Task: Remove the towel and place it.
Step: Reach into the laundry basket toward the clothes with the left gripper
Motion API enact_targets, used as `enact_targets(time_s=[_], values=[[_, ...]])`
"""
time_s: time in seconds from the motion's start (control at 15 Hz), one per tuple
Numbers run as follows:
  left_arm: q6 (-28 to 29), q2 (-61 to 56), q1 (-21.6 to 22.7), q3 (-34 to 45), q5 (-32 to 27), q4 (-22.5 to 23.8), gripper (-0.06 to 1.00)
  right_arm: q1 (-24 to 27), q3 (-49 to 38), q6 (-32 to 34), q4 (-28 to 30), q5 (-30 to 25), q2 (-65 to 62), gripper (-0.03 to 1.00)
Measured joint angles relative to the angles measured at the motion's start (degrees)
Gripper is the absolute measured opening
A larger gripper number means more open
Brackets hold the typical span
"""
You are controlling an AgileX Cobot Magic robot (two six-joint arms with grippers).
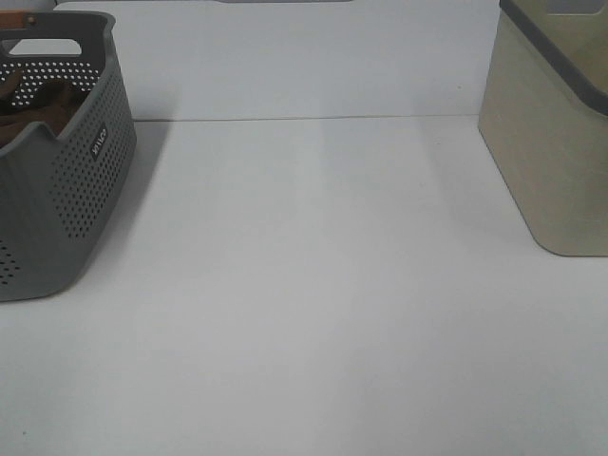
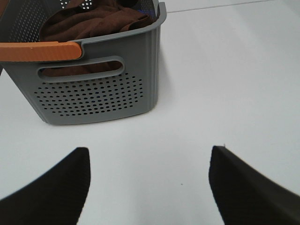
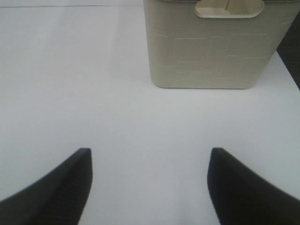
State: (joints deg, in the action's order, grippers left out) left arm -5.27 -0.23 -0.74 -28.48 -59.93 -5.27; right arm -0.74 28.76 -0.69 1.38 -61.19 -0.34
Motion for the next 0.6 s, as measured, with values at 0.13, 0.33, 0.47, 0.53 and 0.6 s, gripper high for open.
enact_targets(time_s=[0.13, 0.33, 0.47, 0.53, 0.6], values=[[0.00, 0.00, 0.00, 0.00, 0.00, 0.00, 0.68, 0.00, 0.00, 0.00, 0.00, 0.00, 0.00, 0.67], [0.00, 0.00, 0.00, 0.00, 0.00, 0.00, 0.68, 0.00, 0.00, 0.00, 0.00, 0.00, 0.00, 0.67], [0.00, 0.00, 0.00, 0.00, 0.00, 0.00, 0.68, 0.00, 0.00, 0.00, 0.00, 0.00, 0.00, 0.67], [0.00, 0.00, 0.00, 0.00, 0.00, 0.00, 0.68, 0.00, 0.00, 0.00, 0.00, 0.00, 0.00, 0.67], [0.00, 0.00, 0.00, 0.00, 0.00, 0.00, 0.68, 0.00, 0.00, 0.00, 0.00, 0.00, 0.00, 0.67]])
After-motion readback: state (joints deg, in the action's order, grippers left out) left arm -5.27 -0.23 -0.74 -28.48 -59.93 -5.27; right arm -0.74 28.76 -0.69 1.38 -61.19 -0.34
